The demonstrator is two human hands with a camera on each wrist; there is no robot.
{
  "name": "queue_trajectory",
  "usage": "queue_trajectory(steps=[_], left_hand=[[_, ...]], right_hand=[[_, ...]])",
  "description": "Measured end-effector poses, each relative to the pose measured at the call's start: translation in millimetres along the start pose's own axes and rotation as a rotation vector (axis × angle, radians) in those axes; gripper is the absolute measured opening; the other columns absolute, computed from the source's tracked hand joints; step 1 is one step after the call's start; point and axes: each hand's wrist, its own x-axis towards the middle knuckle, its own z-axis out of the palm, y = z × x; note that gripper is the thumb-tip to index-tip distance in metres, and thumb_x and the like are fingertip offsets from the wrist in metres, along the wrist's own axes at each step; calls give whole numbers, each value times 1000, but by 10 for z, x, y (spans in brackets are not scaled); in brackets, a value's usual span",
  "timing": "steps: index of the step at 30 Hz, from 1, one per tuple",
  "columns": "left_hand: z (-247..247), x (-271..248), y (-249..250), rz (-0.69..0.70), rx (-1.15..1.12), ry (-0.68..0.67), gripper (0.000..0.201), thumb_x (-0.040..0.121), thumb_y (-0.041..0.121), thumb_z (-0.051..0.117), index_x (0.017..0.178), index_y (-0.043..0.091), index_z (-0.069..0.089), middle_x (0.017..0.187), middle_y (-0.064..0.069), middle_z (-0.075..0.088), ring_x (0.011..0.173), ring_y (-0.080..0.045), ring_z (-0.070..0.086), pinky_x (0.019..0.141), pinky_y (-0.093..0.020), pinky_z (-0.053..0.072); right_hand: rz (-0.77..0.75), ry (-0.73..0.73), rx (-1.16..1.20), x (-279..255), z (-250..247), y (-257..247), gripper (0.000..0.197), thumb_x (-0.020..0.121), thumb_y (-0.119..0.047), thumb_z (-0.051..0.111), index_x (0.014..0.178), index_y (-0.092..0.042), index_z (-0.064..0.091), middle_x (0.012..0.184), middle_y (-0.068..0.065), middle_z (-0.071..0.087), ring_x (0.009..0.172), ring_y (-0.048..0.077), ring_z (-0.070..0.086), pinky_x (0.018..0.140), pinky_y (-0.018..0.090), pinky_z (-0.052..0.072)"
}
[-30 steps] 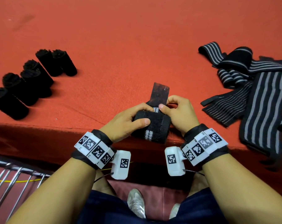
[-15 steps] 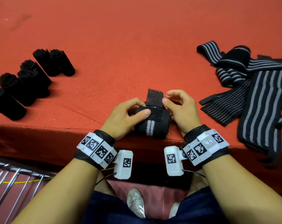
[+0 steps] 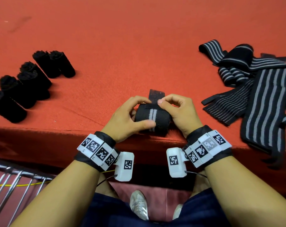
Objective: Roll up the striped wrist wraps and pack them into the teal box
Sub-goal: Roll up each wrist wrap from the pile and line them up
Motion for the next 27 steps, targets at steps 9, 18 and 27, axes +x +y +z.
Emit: queue_trajectory(steps=[9, 18, 27], left_hand=[[17, -10, -16, -29, -40, 86, 53, 65, 45, 88, 110, 31, 65, 108, 2, 65, 88, -31, 70, 68, -48, 62], [28, 55, 9, -126, 58, 140, 40, 78, 67, 66, 100, 35, 71, 89, 5, 72, 83, -25, 70, 76, -55, 58], [1, 16, -17, 16, 84, 90, 57, 71, 50, 83, 120, 32, 60, 109, 4, 67, 101, -22, 65, 93, -43, 52]], right_hand=[[-22, -76, 68, -90, -40, -91, 22, 85, -36, 73, 97, -17, 72, 94, -5, 71, 73, 8, 60, 66, 27, 50], [-35, -169, -18, -88, -22, -92, 24, 86, -47, 71, 103, -31, 67, 99, -9, 70, 73, 25, 60, 73, 49, 54], [12, -55, -95, -36, 18, -90, 24, 96, -45, 63, 101, -23, 71, 88, -8, 71, 79, 3, 62, 77, 26, 49]])
